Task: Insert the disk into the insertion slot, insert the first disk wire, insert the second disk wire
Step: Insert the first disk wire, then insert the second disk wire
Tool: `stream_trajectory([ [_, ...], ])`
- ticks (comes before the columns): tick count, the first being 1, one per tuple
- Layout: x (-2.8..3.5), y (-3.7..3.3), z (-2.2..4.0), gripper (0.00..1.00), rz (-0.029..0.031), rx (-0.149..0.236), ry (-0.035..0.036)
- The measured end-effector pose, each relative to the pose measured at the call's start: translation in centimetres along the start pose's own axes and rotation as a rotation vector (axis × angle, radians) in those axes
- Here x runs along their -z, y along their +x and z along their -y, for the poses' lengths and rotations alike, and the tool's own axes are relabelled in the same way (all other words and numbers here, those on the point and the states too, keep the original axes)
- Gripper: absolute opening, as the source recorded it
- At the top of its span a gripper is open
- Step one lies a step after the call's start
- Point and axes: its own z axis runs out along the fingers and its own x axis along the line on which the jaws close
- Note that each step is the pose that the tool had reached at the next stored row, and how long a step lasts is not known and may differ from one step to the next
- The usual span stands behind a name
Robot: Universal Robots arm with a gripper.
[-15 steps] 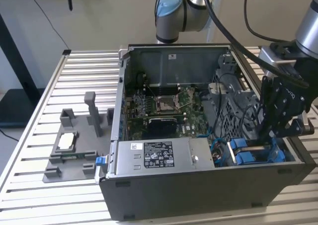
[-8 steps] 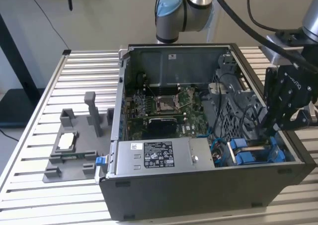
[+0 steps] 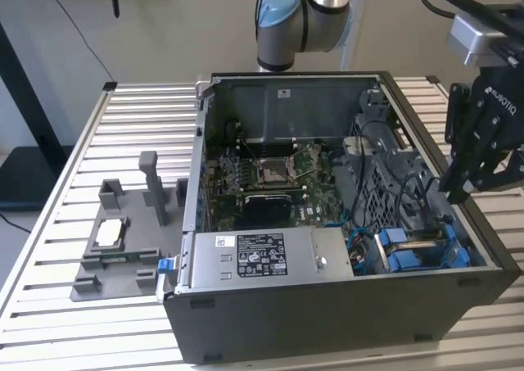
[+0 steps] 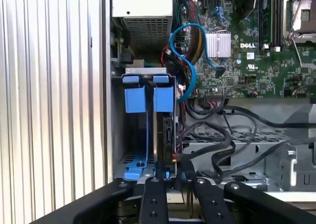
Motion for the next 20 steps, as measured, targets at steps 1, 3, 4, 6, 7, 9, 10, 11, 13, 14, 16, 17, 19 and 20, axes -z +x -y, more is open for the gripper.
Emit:
stream_trajectory([
  [1,0.10,-0.01,0.00,0.27,-0.0001,0.000,0.0000],
  [3,0.09,-0.11,-0.01,0.27,0.0004,0.000,0.0004],
  [4,0.11,-0.22,-0.01,0.27,0.0000,0.000,0.0004],
  [6,0.10,-0.39,0.06,0.27,0.0003,0.000,0.0007],
  [7,0.11,-0.42,0.11,0.27,0.0014,0.000,0.0009],
  [9,0.11,-0.44,0.26,0.27,0.0105,0.000,0.0010],
  [10,0.11,-0.44,0.34,0.27,0.0177,0.001,0.0009],
  [11,0.10,-0.44,0.42,0.27,0.0263,0.001,0.0009],
  [13,0.08,-0.45,0.61,0.27,0.0477,0.002,0.0007],
  [14,0.04,-0.46,0.72,0.27,0.0565,0.002,0.0004],
  [16,-0.04,-0.46,0.91,0.27,0.0631,0.000,0.0002],
  [17,-0.10,-0.47,1.00,0.27,0.0639,-0.001,0.0002],
  [19,-0.25,-0.48,1.16,0.27,0.0640,-0.004,0.0003],
  [20,-0.30,-0.50,1.22,0.27,0.0637,-0.004,0.0003],
])
